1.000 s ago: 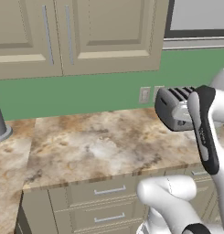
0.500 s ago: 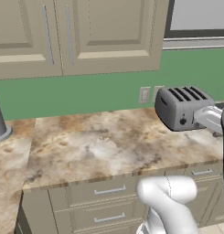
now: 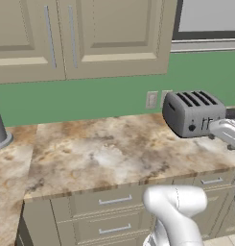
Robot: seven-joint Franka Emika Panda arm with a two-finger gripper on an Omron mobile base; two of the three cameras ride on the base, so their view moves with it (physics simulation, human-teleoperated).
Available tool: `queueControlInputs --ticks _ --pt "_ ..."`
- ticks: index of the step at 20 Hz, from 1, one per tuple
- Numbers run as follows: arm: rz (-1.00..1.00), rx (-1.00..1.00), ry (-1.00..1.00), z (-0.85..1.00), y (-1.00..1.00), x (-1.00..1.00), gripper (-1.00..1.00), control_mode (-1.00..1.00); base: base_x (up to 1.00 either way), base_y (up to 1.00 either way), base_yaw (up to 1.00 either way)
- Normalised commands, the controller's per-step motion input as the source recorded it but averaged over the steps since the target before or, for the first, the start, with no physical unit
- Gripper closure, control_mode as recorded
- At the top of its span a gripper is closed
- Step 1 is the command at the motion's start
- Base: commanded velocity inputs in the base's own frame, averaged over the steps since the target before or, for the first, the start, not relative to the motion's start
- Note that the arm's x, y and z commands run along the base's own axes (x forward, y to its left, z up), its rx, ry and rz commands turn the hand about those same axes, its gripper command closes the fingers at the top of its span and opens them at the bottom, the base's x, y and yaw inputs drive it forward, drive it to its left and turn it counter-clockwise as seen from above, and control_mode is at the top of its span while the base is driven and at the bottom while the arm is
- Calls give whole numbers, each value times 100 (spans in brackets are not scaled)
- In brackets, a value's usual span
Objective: Take the pizza cutter from the drawer on the right and place it on the dining counter for cutting.
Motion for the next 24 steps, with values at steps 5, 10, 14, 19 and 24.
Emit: queueControlInputs --ticks 5,10,14,19,24 --pt "-6 1 -5 -13 -10 -8 -100 -100 0 0 0" --pt "-9 1 -2 -23 -20 -12 -100 -100 0 0 0" --pt "-11 13 0 -31 -42 -16 -100 -100 0 0 0" --pt "-13 27 -3 -36 -56 -18 -100 -100 0 0 0" --pt "-12 29 -5 -39 -52 -18 -100 -100 0 0 0"
